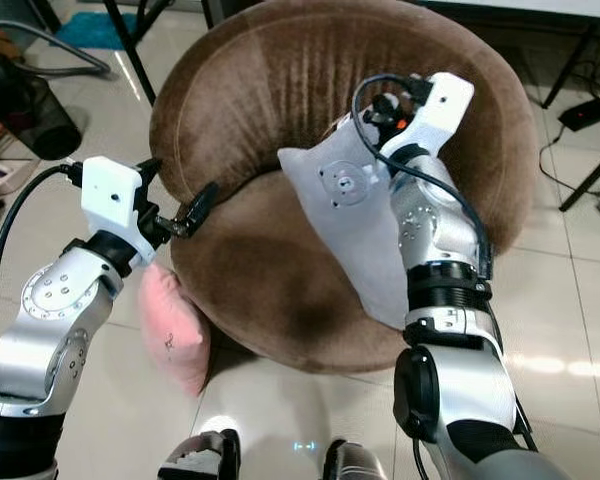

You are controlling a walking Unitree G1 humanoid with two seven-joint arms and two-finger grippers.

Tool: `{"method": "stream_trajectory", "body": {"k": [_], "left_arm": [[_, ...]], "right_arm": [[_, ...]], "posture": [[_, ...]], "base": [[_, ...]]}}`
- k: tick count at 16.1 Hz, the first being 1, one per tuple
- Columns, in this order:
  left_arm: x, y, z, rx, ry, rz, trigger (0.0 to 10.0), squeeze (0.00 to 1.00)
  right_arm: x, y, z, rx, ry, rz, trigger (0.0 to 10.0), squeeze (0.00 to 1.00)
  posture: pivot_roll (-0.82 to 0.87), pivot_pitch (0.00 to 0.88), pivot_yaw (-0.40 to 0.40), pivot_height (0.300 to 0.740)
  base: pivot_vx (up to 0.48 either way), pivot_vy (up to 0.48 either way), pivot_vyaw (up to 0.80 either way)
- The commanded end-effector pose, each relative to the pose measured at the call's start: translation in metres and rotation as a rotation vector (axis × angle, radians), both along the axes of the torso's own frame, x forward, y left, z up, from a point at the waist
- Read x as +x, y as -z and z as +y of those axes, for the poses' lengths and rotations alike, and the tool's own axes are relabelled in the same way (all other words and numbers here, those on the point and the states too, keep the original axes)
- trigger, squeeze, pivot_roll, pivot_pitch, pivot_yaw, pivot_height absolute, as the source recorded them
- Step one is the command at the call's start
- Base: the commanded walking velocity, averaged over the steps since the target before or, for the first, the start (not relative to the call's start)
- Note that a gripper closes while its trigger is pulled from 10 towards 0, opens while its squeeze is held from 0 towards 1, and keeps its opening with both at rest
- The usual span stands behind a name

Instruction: Move the pillow to the sofa from floor

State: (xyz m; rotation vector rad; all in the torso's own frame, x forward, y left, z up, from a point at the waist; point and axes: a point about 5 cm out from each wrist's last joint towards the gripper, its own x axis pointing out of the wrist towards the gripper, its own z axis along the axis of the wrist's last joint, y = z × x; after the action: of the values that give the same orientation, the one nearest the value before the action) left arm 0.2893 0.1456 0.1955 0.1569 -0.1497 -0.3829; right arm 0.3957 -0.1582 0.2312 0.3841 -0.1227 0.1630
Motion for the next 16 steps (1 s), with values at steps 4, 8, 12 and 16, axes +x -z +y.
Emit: {"method": "stream_trajectory", "body": {"k": [4, 8, 12, 16], "left_arm": [[-0.004, 0.001, 0.001, 0.004, 0.014, 0.003, 10.0, 0.00], [-0.005, 0.001, 0.000, 0.006, 0.024, 0.006, 10.0, 0.00], [-0.010, 0.016, -0.008, 0.077, 0.099, 0.080, 10.0, 0.00], [-0.014, 0.022, -0.013, 0.095, 0.136, 0.100, 10.0, 0.00]], "right_arm": [[0.007, -0.013, 0.002, -0.031, 0.006, -0.053, 10.0, 0.00], [0.011, -0.007, 0.002, -0.057, 0.021, -0.034, 10.0, 0.00], [0.017, 0.000, 0.017, -0.109, -0.032, -0.017, 10.0, 1.00], [0.023, -0.006, 0.037, -0.196, -0.049, -0.029, 10.0, 1.00]], "posture": [[0.09, 0.171, 0.033, 0.740], [0.10, 0.169, 0.033, 0.740], [0.10, 0.173, 0.039, 0.740], [0.10, 0.170, 0.034, 0.740]], "base": [[0.331, 0.000, 0.00], [0.333, 0.000, 0.00], [0.146, 0.000, 0.00], [0.000, 0.000, 0.00]]}}
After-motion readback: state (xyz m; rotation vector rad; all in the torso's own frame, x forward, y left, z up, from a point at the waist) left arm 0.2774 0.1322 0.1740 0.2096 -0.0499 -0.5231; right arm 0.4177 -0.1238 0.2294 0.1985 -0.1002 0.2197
